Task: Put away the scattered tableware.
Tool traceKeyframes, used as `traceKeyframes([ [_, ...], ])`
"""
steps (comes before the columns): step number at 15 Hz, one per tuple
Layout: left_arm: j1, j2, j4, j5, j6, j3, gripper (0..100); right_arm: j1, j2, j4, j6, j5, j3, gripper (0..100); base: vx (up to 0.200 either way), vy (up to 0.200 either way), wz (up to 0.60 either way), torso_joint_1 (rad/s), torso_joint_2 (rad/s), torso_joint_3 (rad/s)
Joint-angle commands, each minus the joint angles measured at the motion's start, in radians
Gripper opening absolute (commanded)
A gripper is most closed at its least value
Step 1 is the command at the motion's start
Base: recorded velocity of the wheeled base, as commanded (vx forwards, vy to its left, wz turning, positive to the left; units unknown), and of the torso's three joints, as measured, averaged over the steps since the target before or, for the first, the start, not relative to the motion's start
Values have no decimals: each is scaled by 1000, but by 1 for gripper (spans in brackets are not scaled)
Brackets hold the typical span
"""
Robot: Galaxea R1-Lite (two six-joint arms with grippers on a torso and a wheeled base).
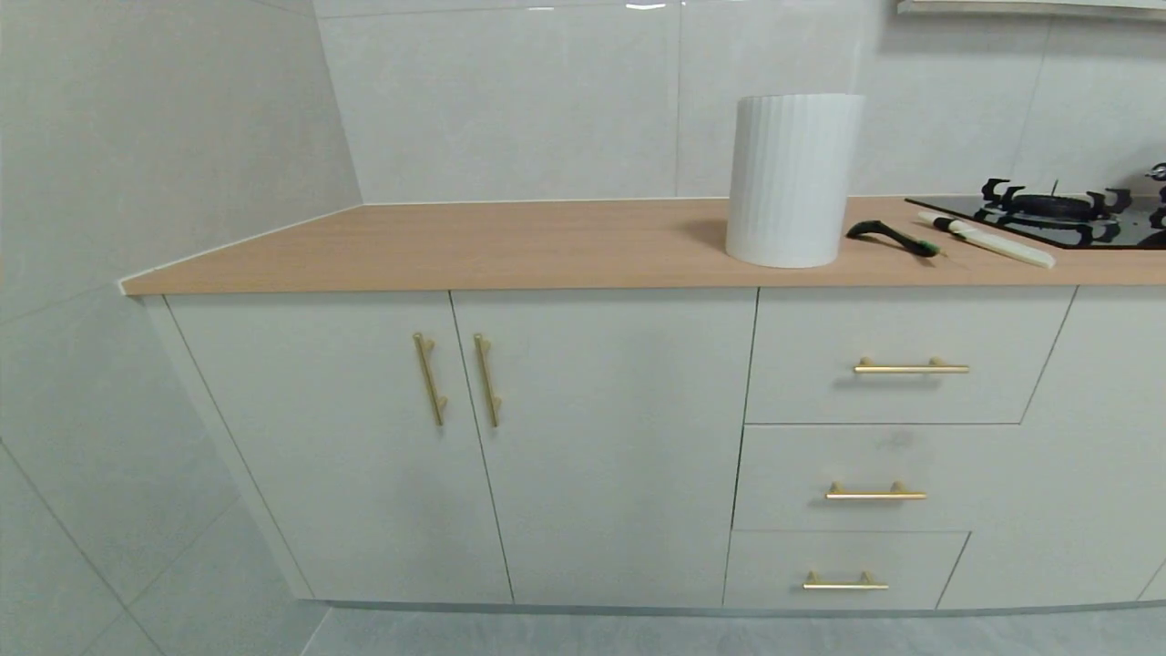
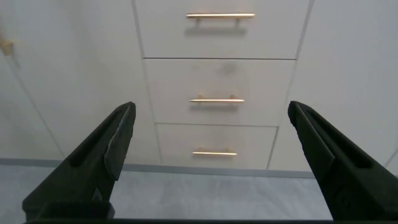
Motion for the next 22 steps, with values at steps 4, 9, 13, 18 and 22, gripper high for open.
traceKeyframes([
  [4, 1, 0, 0, 0, 0, 0, 100, 1, 2, 0, 0, 1, 0, 100, 0, -200, 0, 2, 4, 1],
  [9, -1, 0, 0, 1, 0, 0, 100, 1, 2, 0, 0, 1, 0, 100, 0, -80, 0, -1, -1, 1],
  [13, 1, 0, 0, 1, -1, 0, 100, 1, 2, 0, 1, 1, 0, 100, 0, 0, 0, 0, 0, 0],
  [18, 1, 0, 0, 1, -1, 0, 100, 1, 2, 0, 1, 1, 0, 100, 0, 0, 0, 0, 0, 0],
  [22, 1, 0, 0, 1, -1, 0, 100, 1, 2, 0, 1, 1, 0, 100, 0, -100, 0, 0, -1, 1],
])
